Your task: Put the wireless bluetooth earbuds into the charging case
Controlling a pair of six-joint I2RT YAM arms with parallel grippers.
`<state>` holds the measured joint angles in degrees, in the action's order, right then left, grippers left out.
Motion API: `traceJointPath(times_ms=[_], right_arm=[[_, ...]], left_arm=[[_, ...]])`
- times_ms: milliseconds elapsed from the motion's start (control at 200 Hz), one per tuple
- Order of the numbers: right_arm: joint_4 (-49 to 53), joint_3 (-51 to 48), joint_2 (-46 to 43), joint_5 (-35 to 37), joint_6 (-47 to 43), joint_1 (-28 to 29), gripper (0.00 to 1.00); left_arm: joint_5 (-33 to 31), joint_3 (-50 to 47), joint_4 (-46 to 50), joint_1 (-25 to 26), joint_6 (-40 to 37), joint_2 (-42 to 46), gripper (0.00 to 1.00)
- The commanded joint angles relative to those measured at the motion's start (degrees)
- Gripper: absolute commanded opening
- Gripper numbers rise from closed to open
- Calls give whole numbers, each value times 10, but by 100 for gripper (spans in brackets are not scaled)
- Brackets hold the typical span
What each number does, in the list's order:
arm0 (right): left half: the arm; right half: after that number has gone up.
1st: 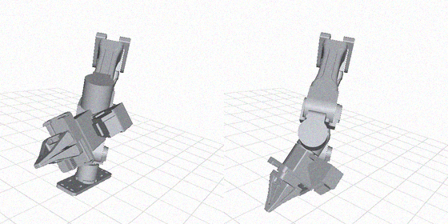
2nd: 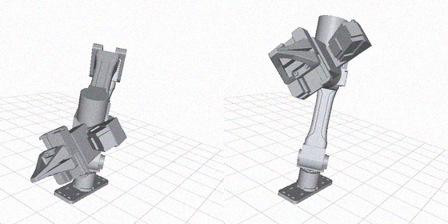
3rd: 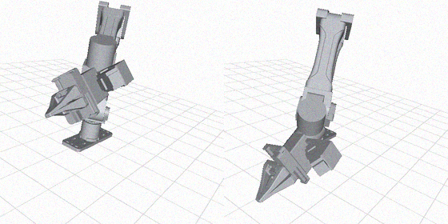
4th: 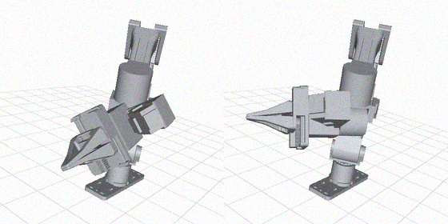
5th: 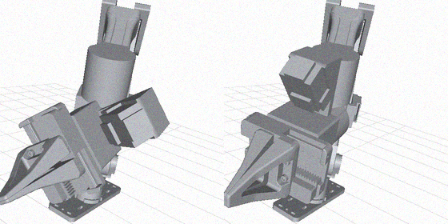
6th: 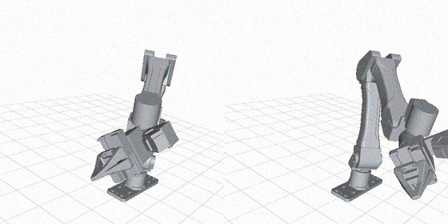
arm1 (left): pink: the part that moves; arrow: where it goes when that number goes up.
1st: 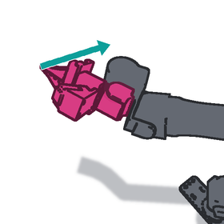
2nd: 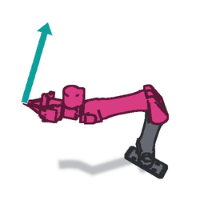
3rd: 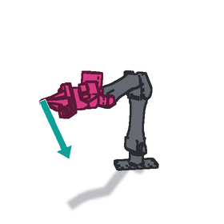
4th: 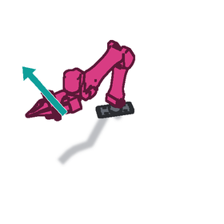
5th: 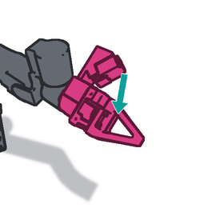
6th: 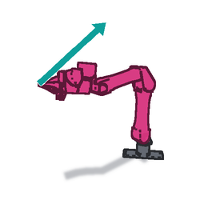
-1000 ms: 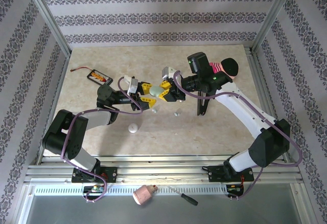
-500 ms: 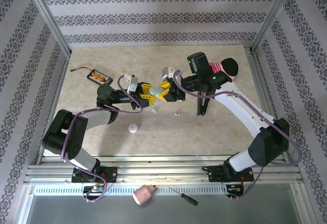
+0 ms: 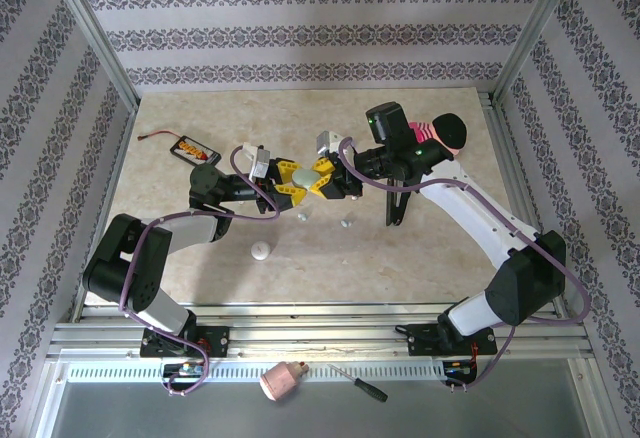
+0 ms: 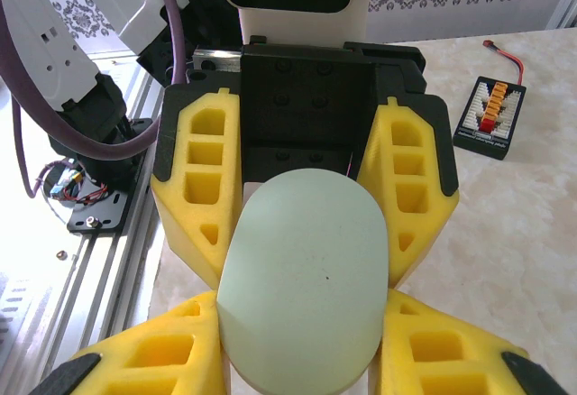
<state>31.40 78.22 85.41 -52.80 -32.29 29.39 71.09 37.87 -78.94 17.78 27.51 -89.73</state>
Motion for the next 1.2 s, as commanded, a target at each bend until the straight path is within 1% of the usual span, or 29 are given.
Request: traceJointPath(times_ms=[0, 60, 245, 340, 420, 530, 655, 859, 924, 964, 1019, 1064, 1129, 1199], right_arm=[[-12, 4, 7, -20, -2, 1, 30], [-16, 4, 8, -21, -1, 2, 30], [-23, 2, 5, -25, 2, 4, 29], [-27, -1, 2, -28, 4, 4, 29], [-34, -5, -1, -34, 8, 5, 29], [-32, -5, 1, -29, 8, 8, 29], [-30, -6, 4, -24, 9, 9, 29], [-27, -3, 7, -13, 8, 12, 29], [-29, -3, 5, -8, 10, 12, 34], [-32, -4, 4, -5, 12, 12, 39], [-37, -6, 0, 3, 18, 12, 48], [-41, -7, -3, 10, 23, 12, 53], [-44, -8, -4, 15, 27, 12, 58], [-47, -9, -6, 20, 33, 12, 61]], left_arm=[[5, 13, -28, 0, 8, -2, 54], [4, 13, -28, 0, 8, -2, 56], [4, 12, -28, 0, 8, -4, 56], [4, 12, -28, 0, 6, -5, 62], [3, 12, -28, 1, 5, -7, 62], [3, 13, -28, 2, 6, -6, 56], [4, 13, -28, 2, 7, -3, 46], [5, 9, -27, 2, 1, 3, 37], [8, 7, -28, 1, -5, 2, 34], [8, 5, -28, 2, -10, 3, 33], [8, 2, -28, 2, -15, 3, 33], [9, 2, -28, 2, -17, 3, 33], [9, 1, -28, 2, -21, 3, 33], [9, 0, -27, 2, -25, 1, 33]])
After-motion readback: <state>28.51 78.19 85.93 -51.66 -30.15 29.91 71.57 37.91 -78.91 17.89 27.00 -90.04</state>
